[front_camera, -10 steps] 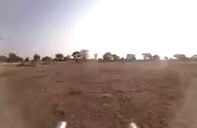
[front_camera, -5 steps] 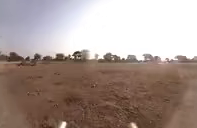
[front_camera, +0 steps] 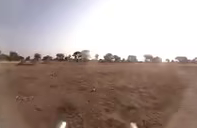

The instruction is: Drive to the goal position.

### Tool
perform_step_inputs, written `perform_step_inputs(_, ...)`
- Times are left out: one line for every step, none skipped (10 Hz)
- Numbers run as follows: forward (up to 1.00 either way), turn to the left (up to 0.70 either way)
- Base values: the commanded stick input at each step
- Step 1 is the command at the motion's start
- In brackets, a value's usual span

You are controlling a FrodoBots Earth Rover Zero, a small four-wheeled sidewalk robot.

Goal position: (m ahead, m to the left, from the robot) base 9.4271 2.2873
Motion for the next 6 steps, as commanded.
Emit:
perform_step_inputs(0.70,0.00)
perform_step_inputs(0.70,0.00)
perform_step_inputs(0.70,0.00)
perform_step_inputs(0.70,0.00)
perform_step_inputs(0.70,0.00)
perform_step_inputs(0.70,0.00)
